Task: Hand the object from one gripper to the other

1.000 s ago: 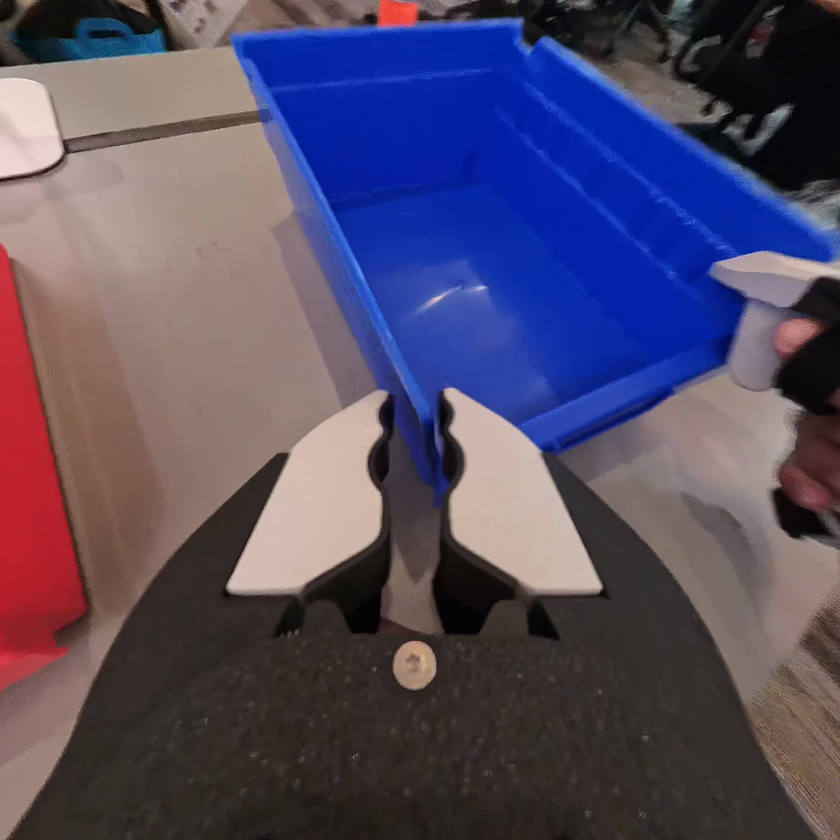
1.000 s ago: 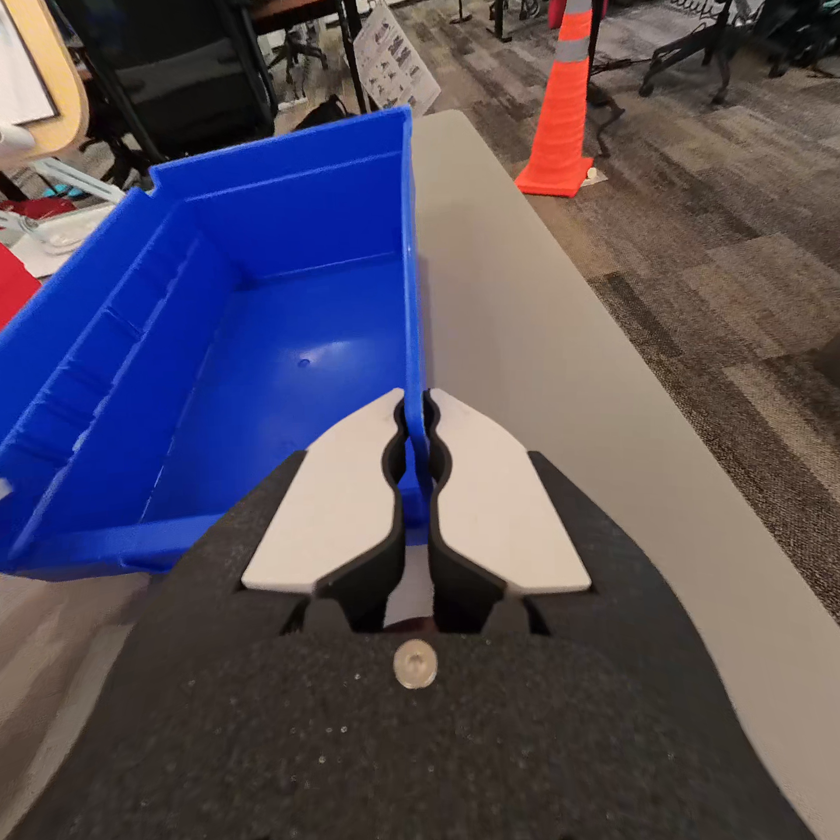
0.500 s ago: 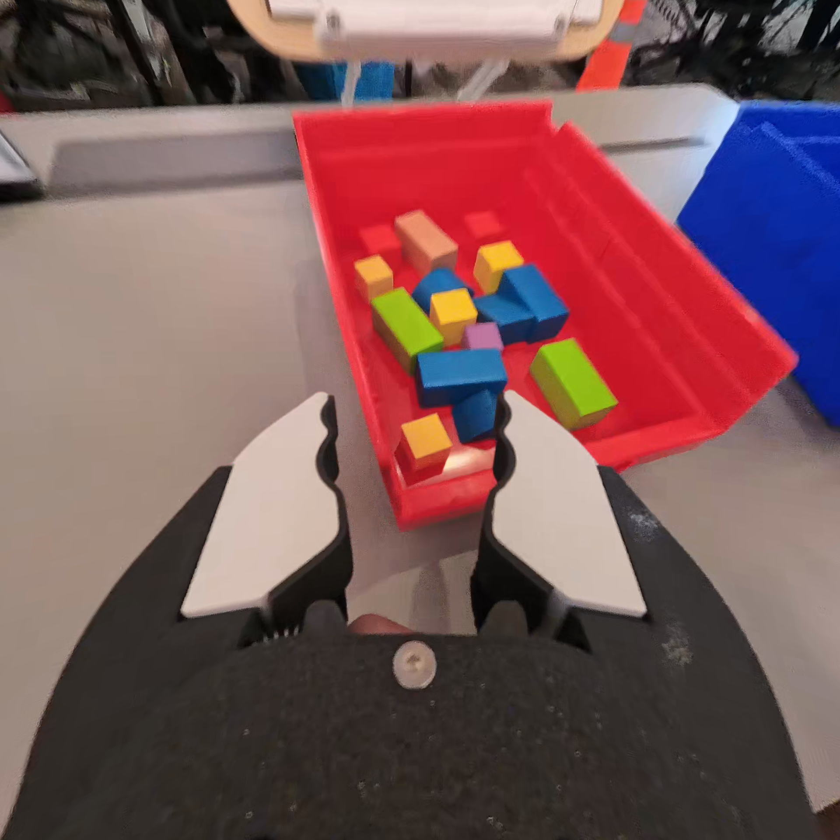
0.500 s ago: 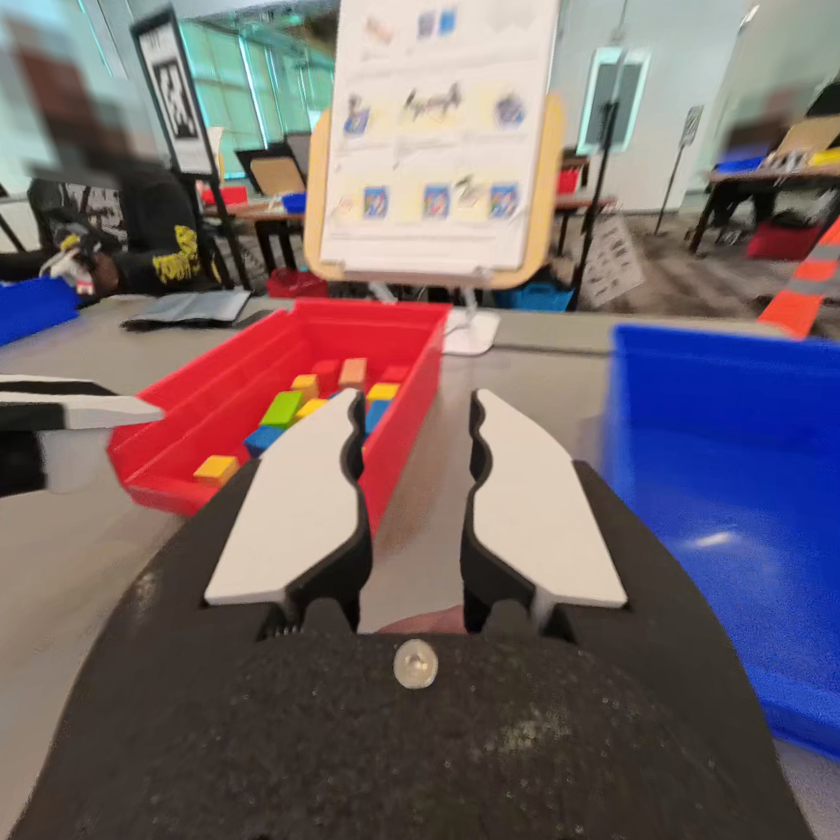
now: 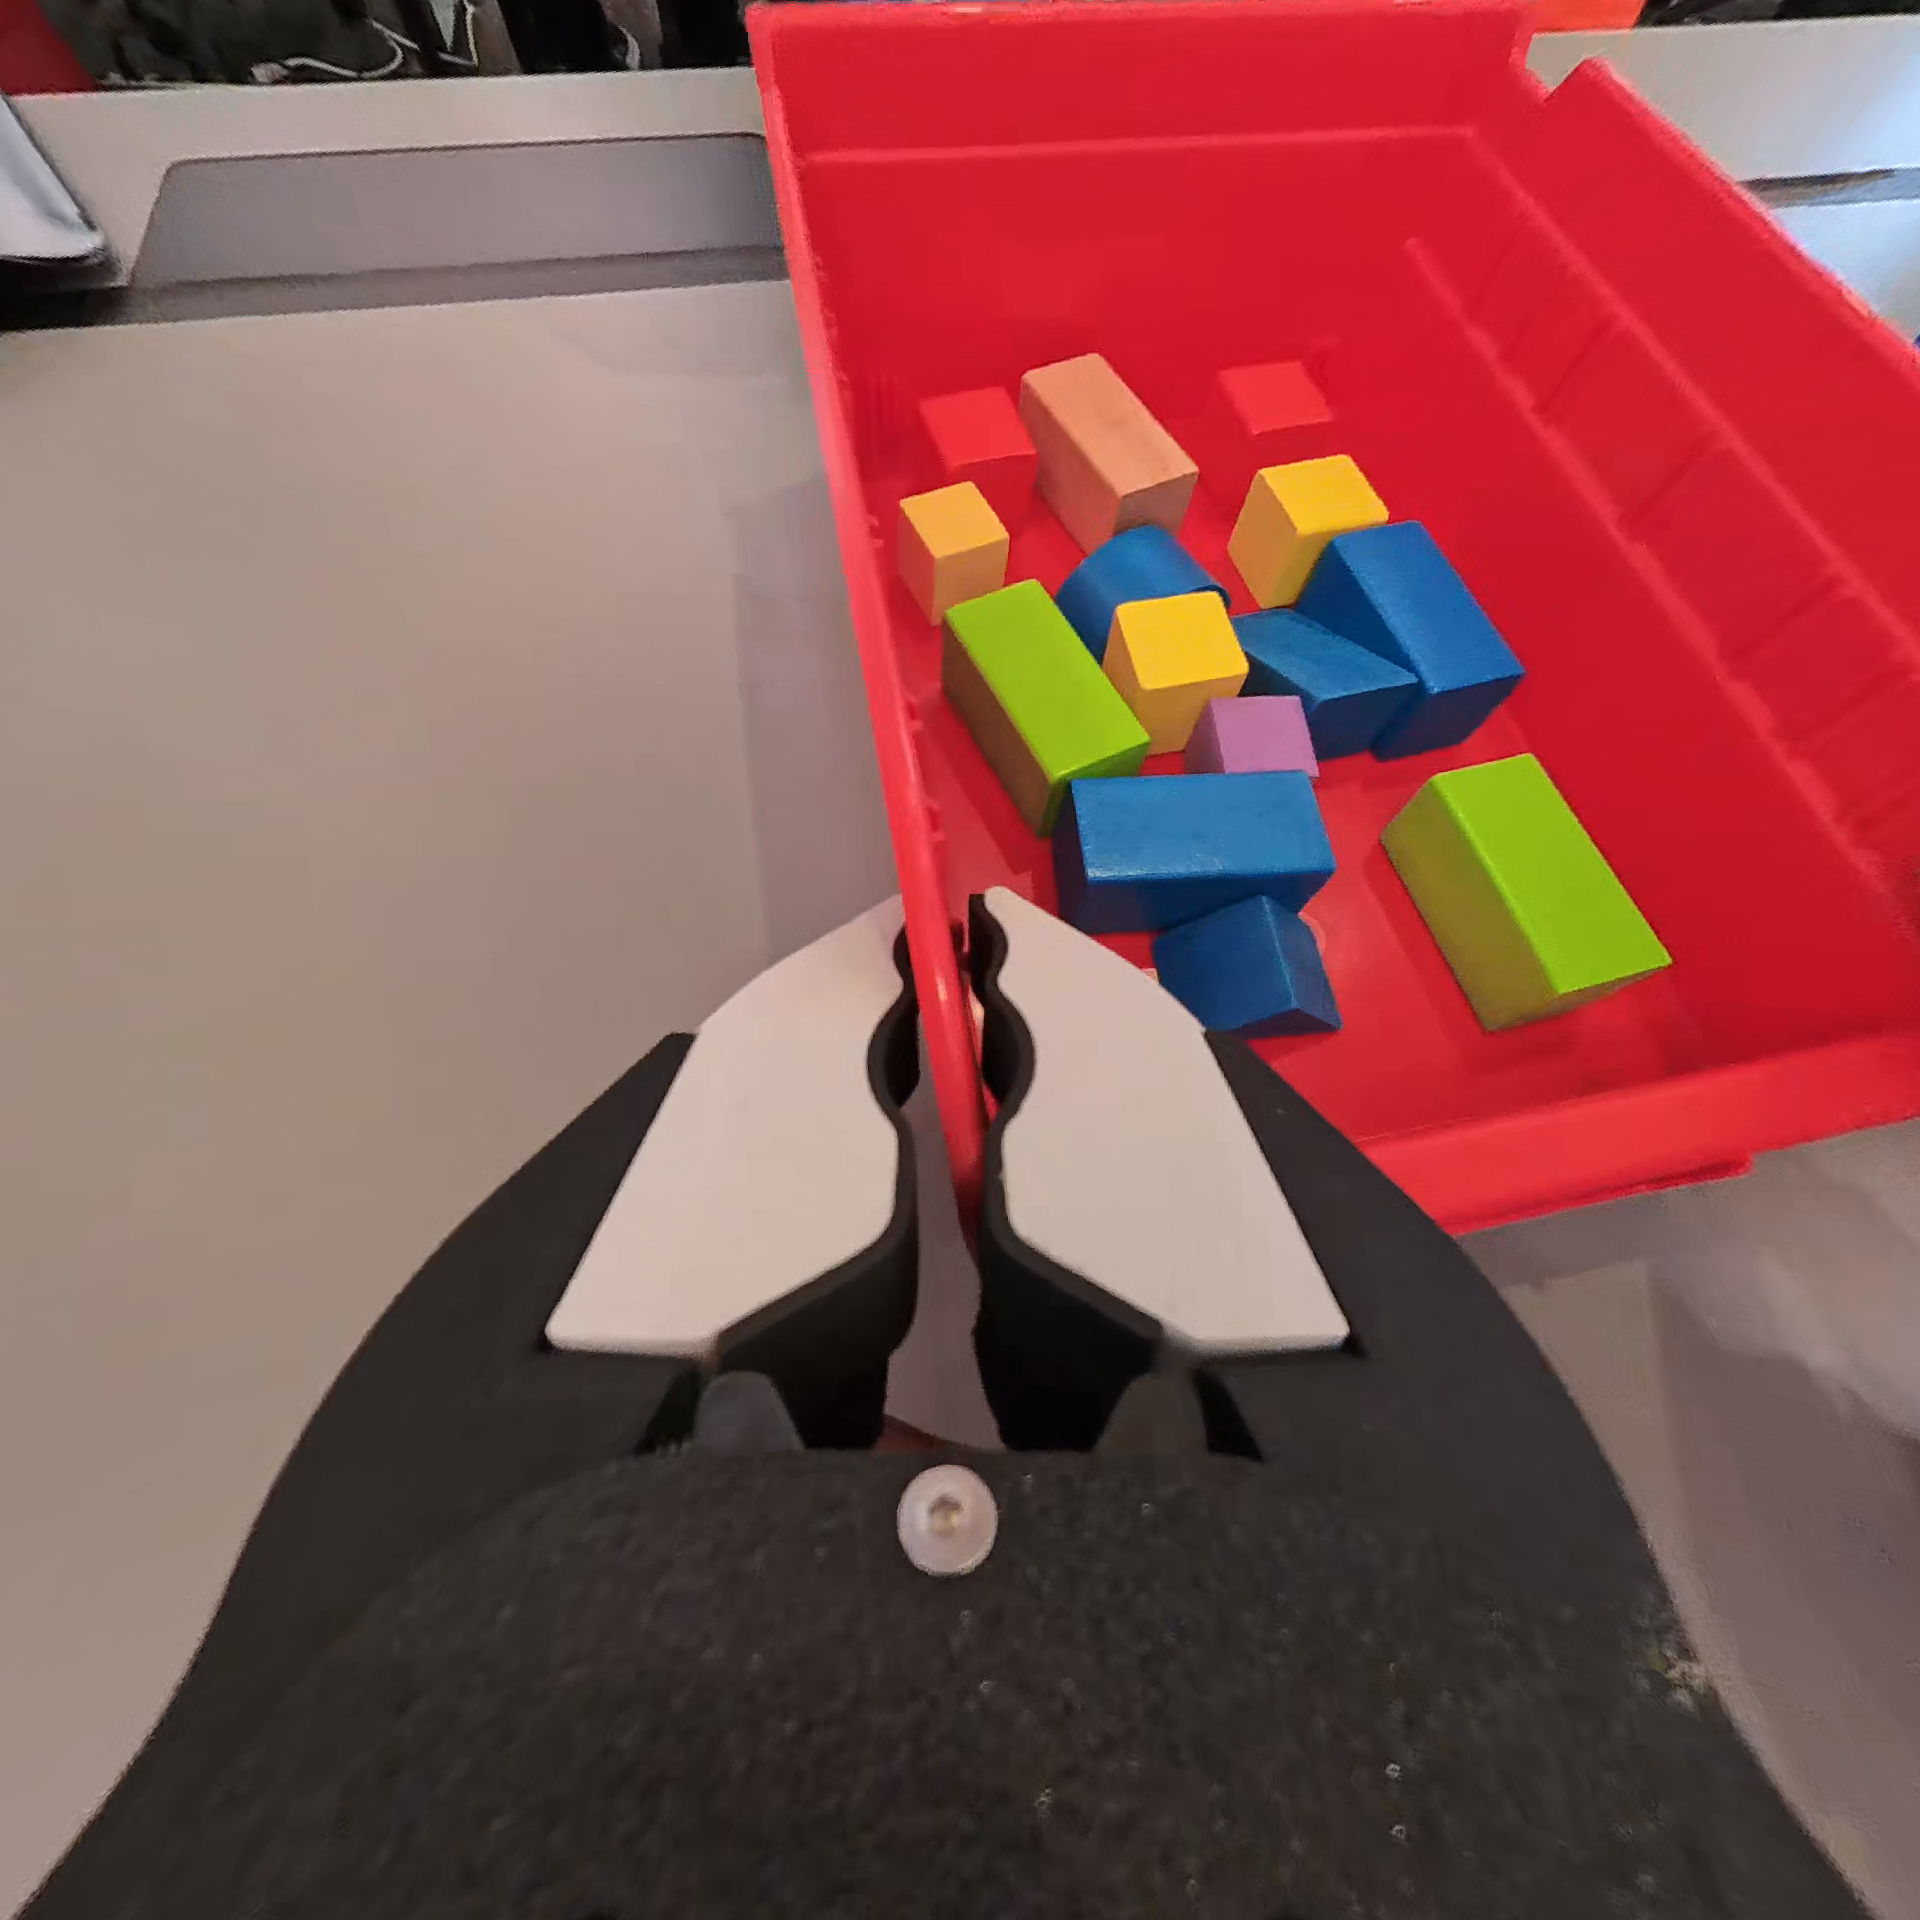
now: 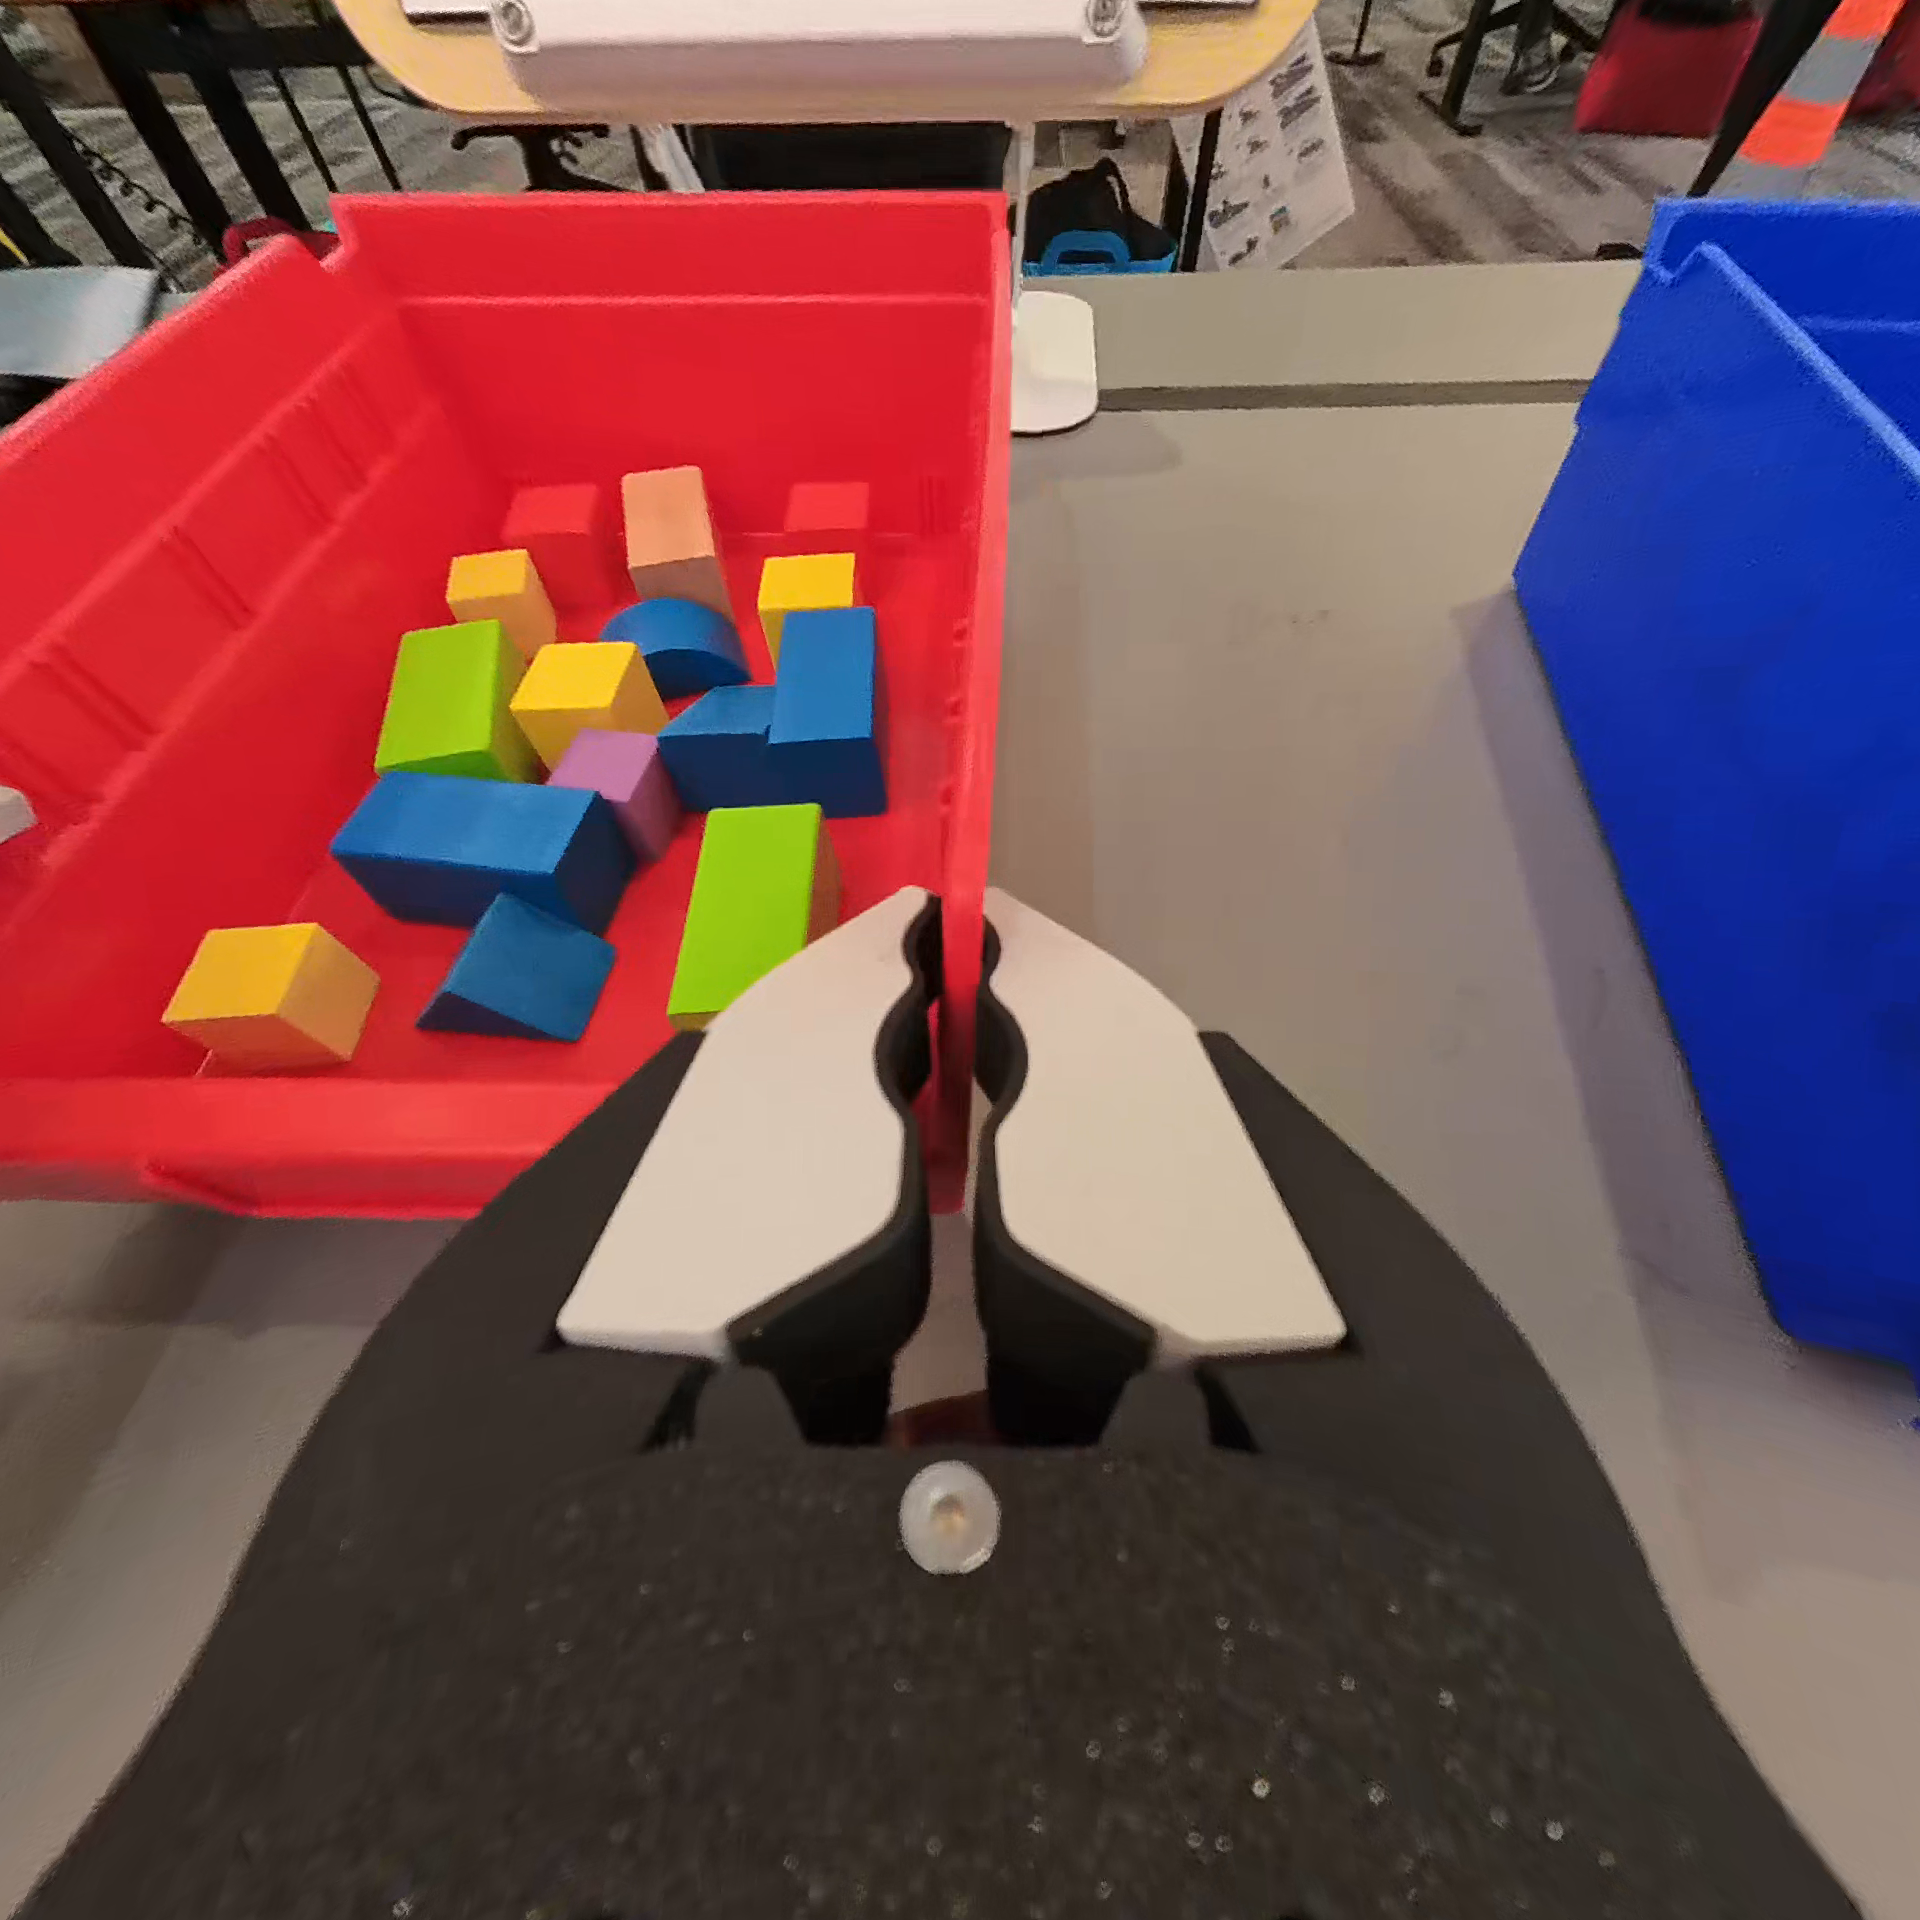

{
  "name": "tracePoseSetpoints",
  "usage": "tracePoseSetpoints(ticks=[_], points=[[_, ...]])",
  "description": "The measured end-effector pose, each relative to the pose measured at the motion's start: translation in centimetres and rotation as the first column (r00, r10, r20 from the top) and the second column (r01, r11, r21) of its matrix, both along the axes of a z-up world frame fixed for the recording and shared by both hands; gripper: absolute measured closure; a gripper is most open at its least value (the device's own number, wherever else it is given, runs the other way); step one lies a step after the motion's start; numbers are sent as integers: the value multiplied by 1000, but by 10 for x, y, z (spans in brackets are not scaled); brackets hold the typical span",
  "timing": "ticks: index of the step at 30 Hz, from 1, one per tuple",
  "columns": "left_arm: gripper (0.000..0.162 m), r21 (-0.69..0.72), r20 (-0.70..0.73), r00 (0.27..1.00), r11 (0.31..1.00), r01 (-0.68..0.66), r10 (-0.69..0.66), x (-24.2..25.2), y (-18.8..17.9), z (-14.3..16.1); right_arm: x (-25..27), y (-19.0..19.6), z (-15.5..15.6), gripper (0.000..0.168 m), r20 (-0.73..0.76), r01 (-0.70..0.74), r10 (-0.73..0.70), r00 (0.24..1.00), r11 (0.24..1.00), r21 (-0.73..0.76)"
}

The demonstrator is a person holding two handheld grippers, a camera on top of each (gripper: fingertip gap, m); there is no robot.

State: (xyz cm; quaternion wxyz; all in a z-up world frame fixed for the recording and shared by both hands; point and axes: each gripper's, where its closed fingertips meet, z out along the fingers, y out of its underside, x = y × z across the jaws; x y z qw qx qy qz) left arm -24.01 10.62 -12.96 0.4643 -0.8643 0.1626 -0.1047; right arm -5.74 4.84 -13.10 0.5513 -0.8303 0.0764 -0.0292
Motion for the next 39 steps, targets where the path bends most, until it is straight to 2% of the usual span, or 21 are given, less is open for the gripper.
tracePoseSetpoints(ticks=[5, 11, 16, 21, 26, 29, 30, 31, 33, 35, 37, 39], points=[[157, -3, 23, 999, 1000, -25, 25, -41, 2, 8, -41, 3, 10, 166, -7, -17, 17, 1000, 1000, 18], [157, 87, 22, 997, 994, -72, 71, -140, 12, 31, -140, 20, 29, 166, 21, -88, 87, 996, 991, 104], [157, 69, 31, 991, 989, -130, 128, -213, 22, 19, -211, 37, 13, 165, 47, -164, 161, 986, 984, 71], [157, 25, 65, 986, 987, -156, 155, -246, 27, 3, -243, 45, 1, 164, 14, -192, 191, 981, 981, 32], [156, 8, 63, 986, 988, -156, 155, -250, 30, 2, -248, 46, 0, 163, -66, -200, 201, 977, 980, 21], [156, 0, 56, 988, 990, -144, 144, -252, 29, 6, -250, 41, 2, 161, -59, -302, 301, 952, 953, -19], [148, 16, 59, 987, 989, -150, 149, -254, 28, 13, -251, 35, 8, 158, -76, -354, 352, 933, 935, -14], [137, 39, 65, 986, 987, -158, 156, -256, 27, 23, -249, 28, 19, 156, -90, -400, 400, 912, 916, 13], [130, 101, 89, 980, 977, -186, 177, -261, 21, 53, -238, 8, 49, 141, -90, -495, 502, 860, 864, 90], [121, 162, 130, 978, 970, -181, 161, -256, 12, 87, -212, -14, 79, 141, -39, -570, 579, 814, 810, 136], [116, 175, 174, 981, 977, -120, 89, -233, -2, 111, -162, -28, 105, 140, 28, -565, 570, 821, 805, 180], [113, 163, 223, 975, 985, -56, 19, -203, -19, 121, -102, -41, 125, 139, 55, -532, 534, 844, 820, 212]])
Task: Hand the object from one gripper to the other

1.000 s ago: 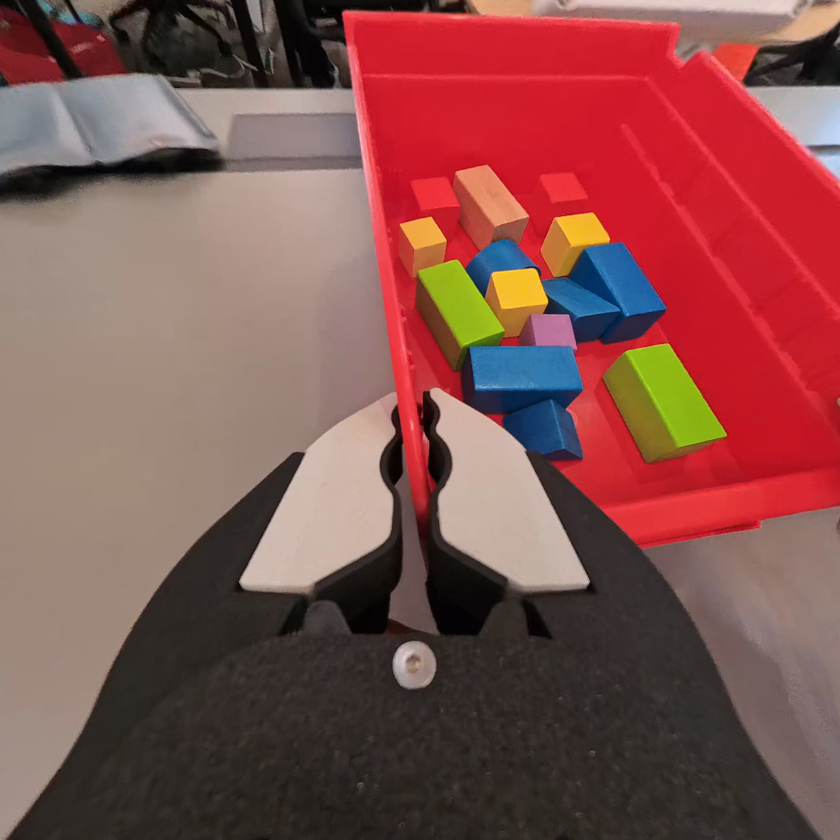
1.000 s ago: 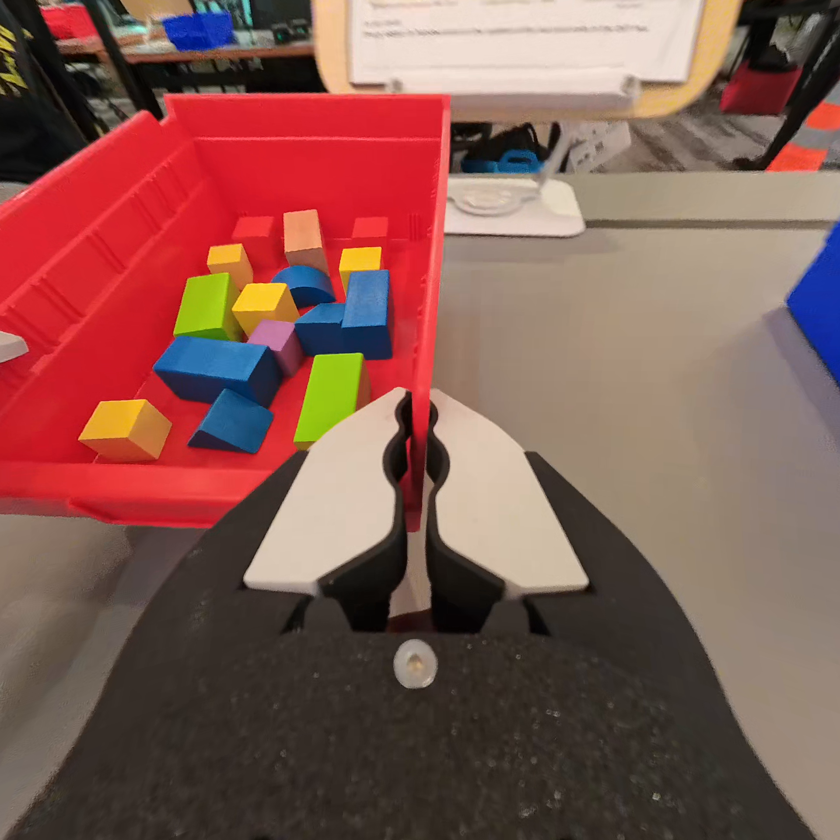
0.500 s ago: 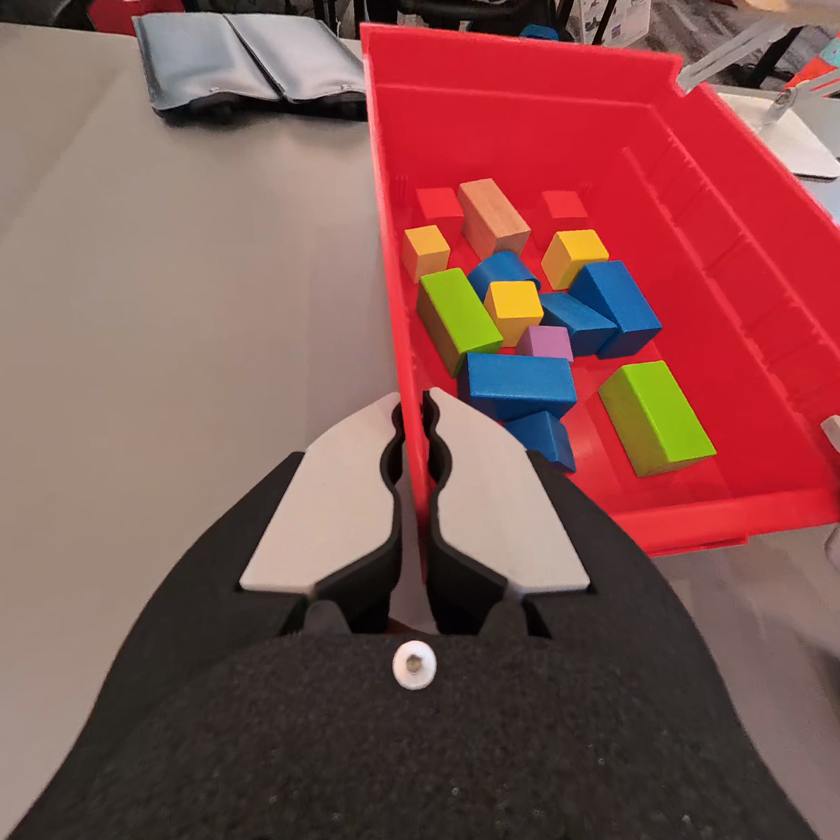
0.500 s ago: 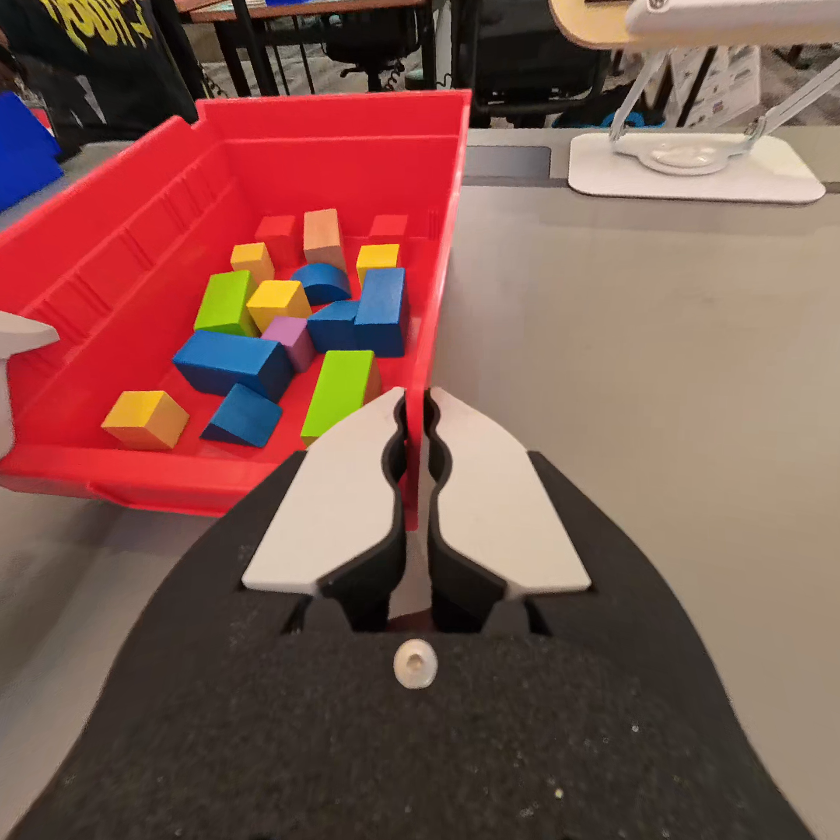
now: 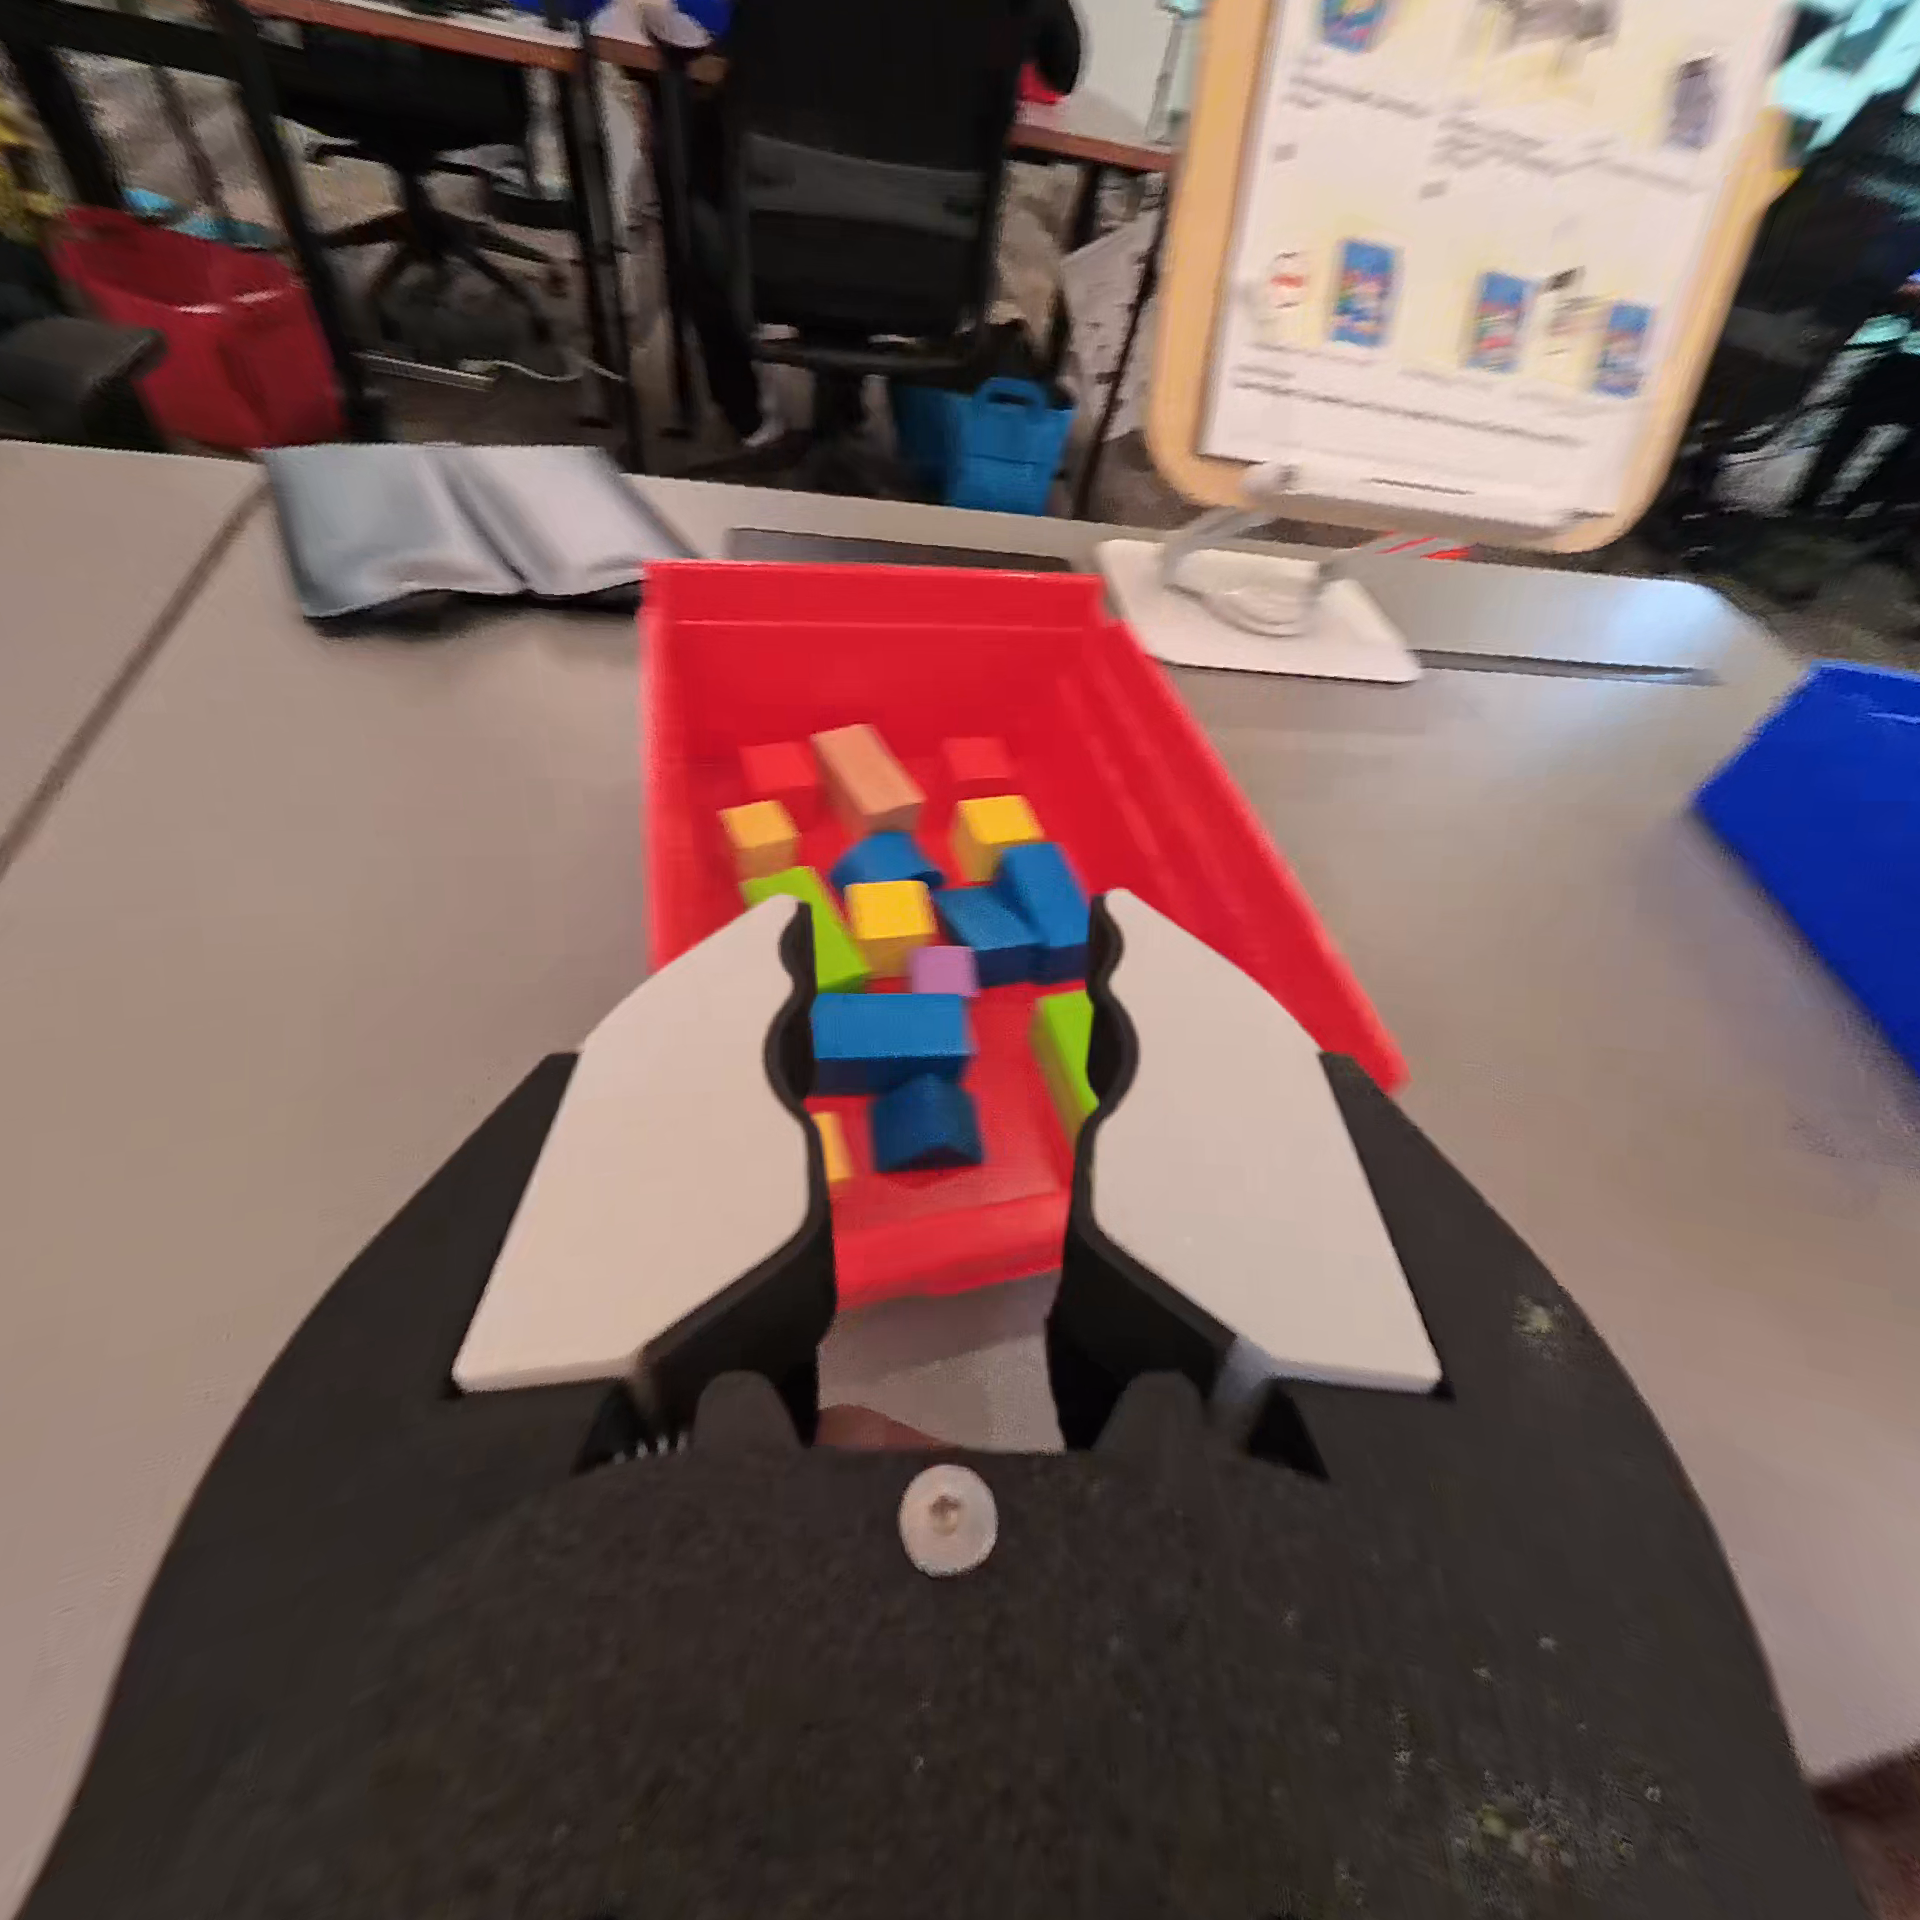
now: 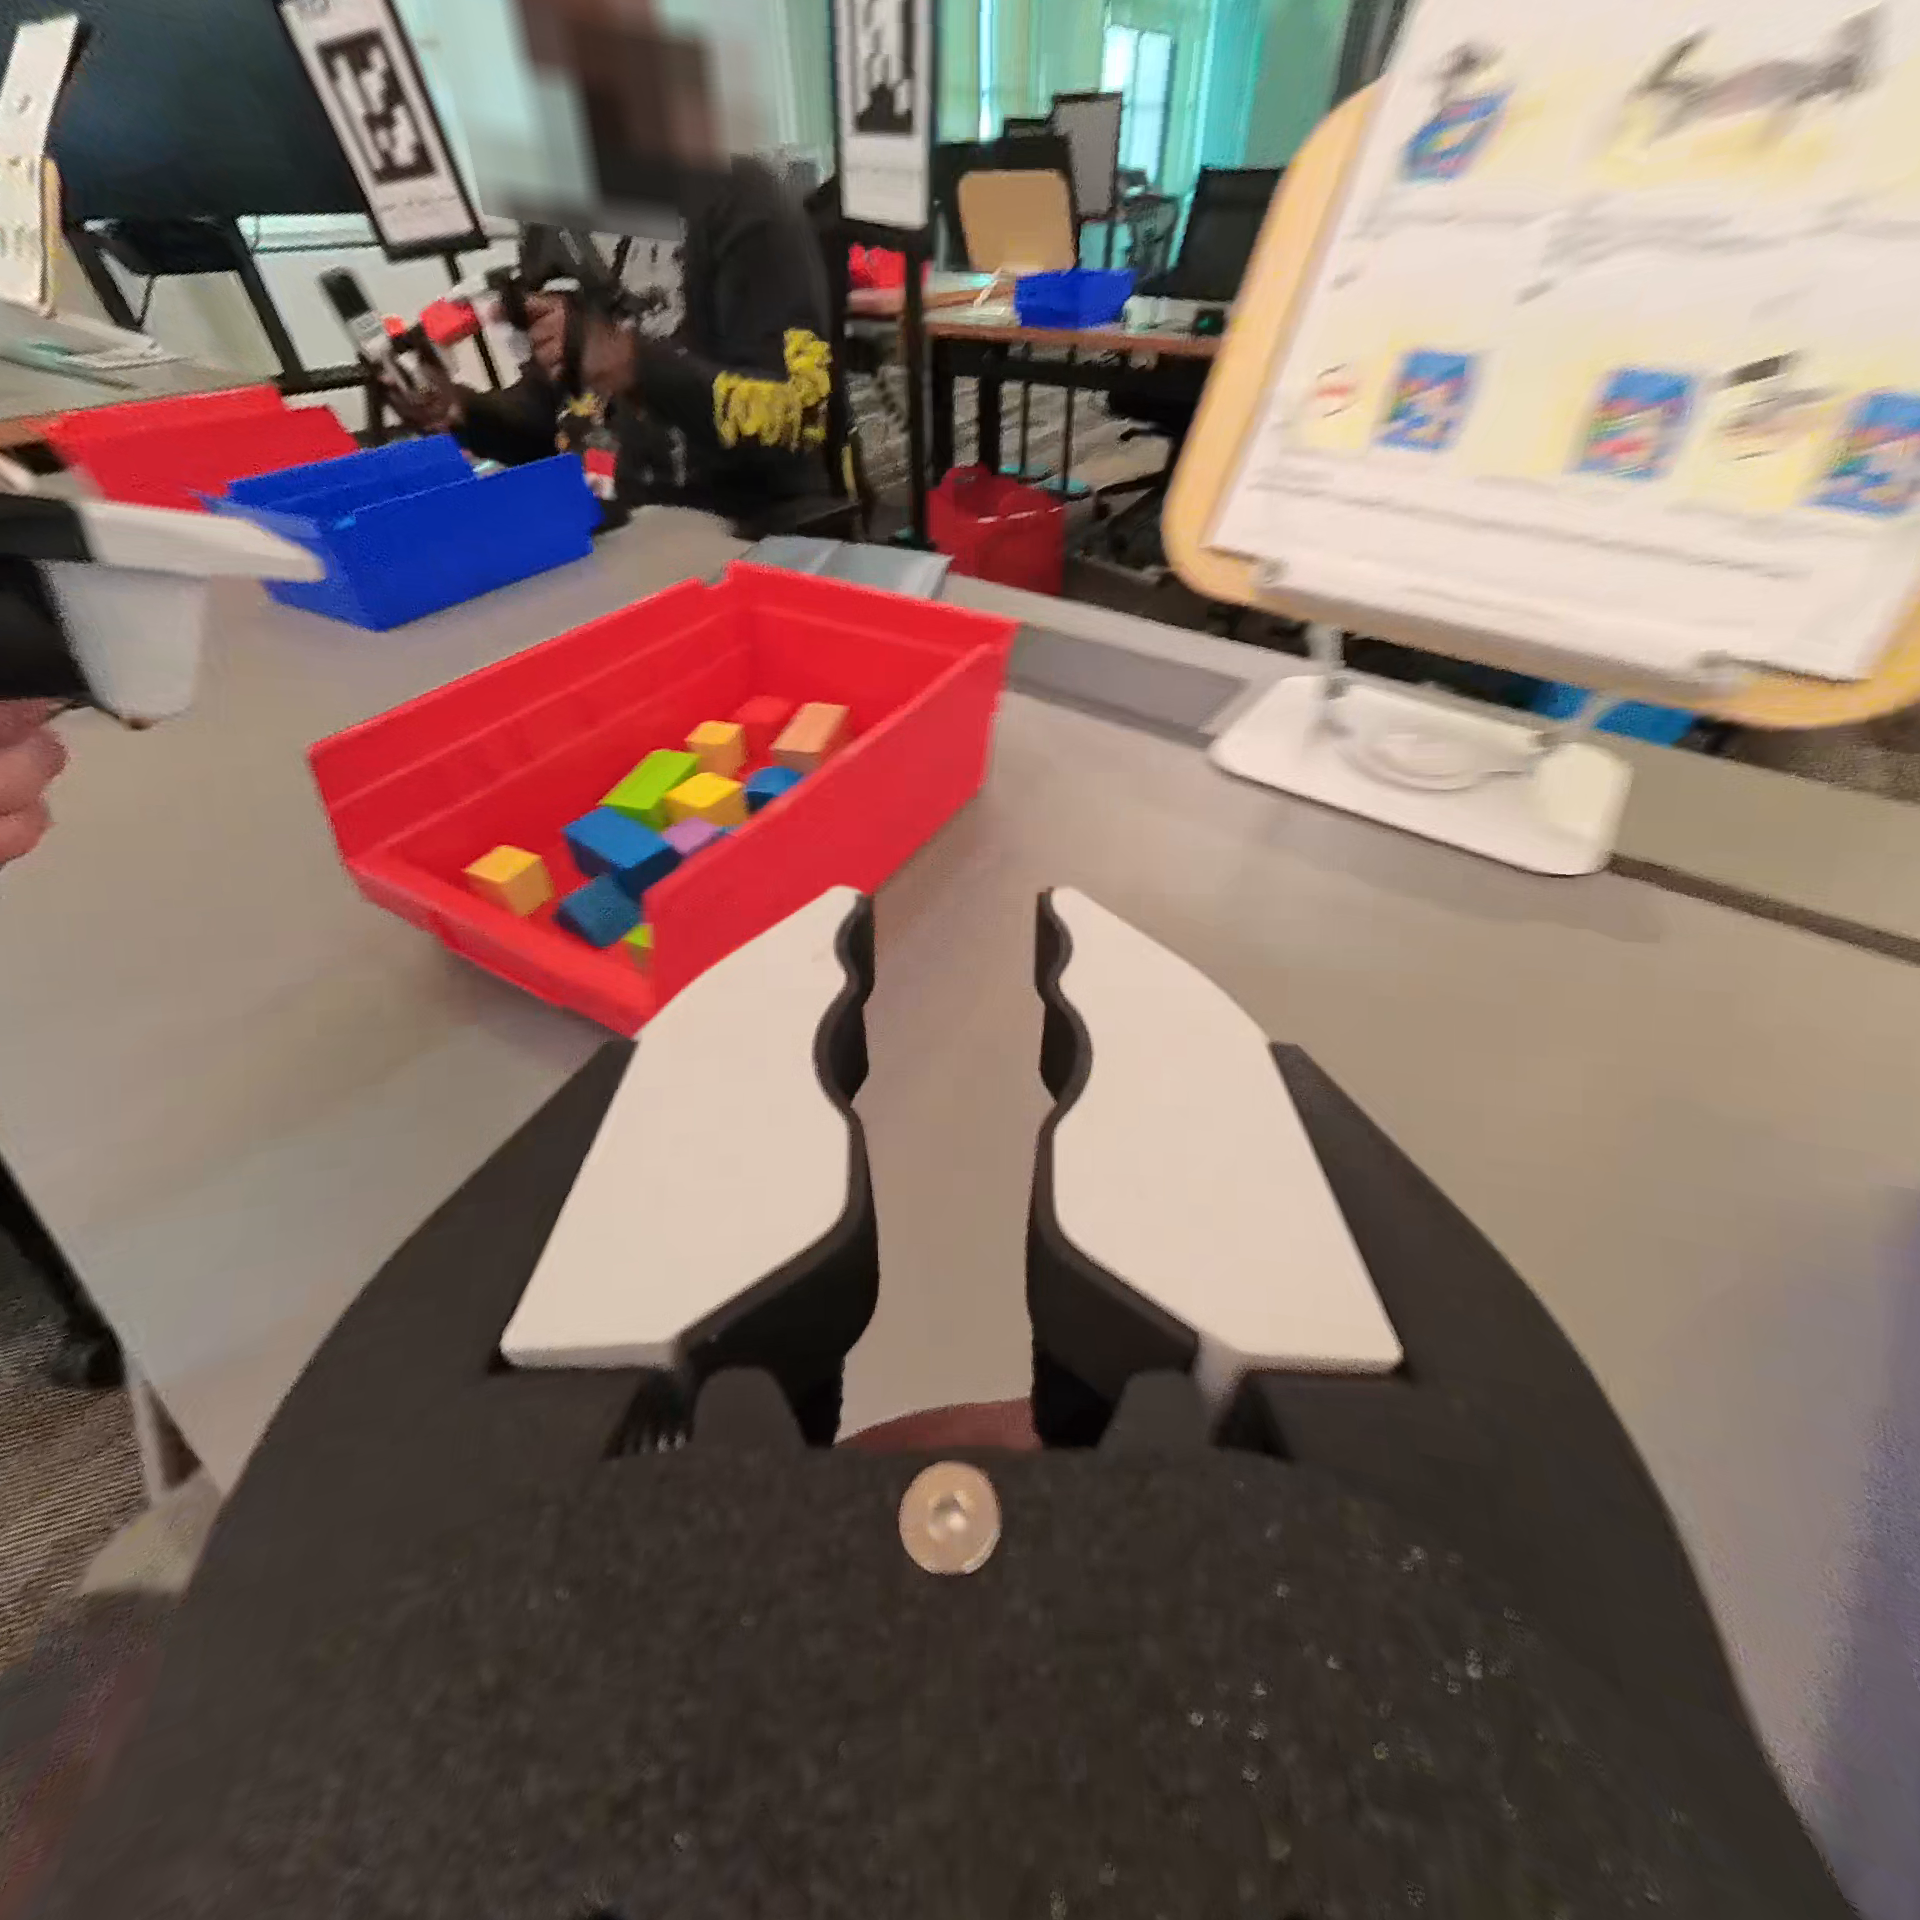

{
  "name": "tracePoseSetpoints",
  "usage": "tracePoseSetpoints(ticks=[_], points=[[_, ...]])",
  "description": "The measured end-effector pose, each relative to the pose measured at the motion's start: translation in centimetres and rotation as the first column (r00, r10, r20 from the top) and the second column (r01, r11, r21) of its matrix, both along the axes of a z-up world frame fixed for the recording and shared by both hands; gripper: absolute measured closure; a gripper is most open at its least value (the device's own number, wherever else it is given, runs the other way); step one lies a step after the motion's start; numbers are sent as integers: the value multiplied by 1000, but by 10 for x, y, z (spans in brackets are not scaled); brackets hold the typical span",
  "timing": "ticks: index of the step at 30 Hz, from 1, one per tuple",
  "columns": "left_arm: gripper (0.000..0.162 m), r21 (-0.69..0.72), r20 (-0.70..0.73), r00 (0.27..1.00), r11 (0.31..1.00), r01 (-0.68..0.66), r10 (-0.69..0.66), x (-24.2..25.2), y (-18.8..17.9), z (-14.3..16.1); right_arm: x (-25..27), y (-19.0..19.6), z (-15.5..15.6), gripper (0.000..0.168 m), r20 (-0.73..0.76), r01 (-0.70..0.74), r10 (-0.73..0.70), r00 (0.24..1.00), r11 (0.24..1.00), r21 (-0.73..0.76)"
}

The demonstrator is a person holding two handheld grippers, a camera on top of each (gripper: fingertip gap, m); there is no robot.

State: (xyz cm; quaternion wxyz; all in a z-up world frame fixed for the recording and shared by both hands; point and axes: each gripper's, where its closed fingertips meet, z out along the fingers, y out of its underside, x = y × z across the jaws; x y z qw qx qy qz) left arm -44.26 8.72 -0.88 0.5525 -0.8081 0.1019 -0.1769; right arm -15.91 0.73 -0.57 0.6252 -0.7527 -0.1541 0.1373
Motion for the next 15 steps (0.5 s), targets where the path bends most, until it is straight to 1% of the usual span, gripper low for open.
tracePoseSetpoints(ticks=[2, 4, 6, 8, 10, 12, 13, 15], points=[[112, -14, 54, 995, 996, 86, -85, 33, -20, -6, 69, -13, 12, 139, -10, 79, -79, 997, 997, 20], [110, -61, 83, 987, 988, 140, -135, 57, -38, -30, 145, -28, 15, 139, -29, 203, -202, 979, 978, 41], [109, -99, 74, 988, 985, 142, -135, 66, -50, -60, 216, -44, 1, 136, -51, 331, -330, 943, 943, 18], [109, -97, 30, 994, 989, 110, -107, 64, -55, -87, 271, -63, -27, 132, -73, 436, -439, 896, 898, -48], [109, -96, -18, 997, 993, 72, -74, 59, -57, -108, 306, -81, -59, 131, -81, 516, -523, 848, 851, -99], [109, -107, -20, 996, 991, 84, -87, 61, -58, -114, 324, -98, -83, 131, -84, 584, -591, 802, 806, -92], [109, -104, -8, 995, 990, 95, -96, 64, -58, -113, 325, -98, -85, 131, -100, 585, -592, 800, 806, -91], [109, -96, 10, 992, 988, 124, -123, 71, -59, -111, 319, -92, -82, 131, -104, 555, -565, 818, 824, -108]])
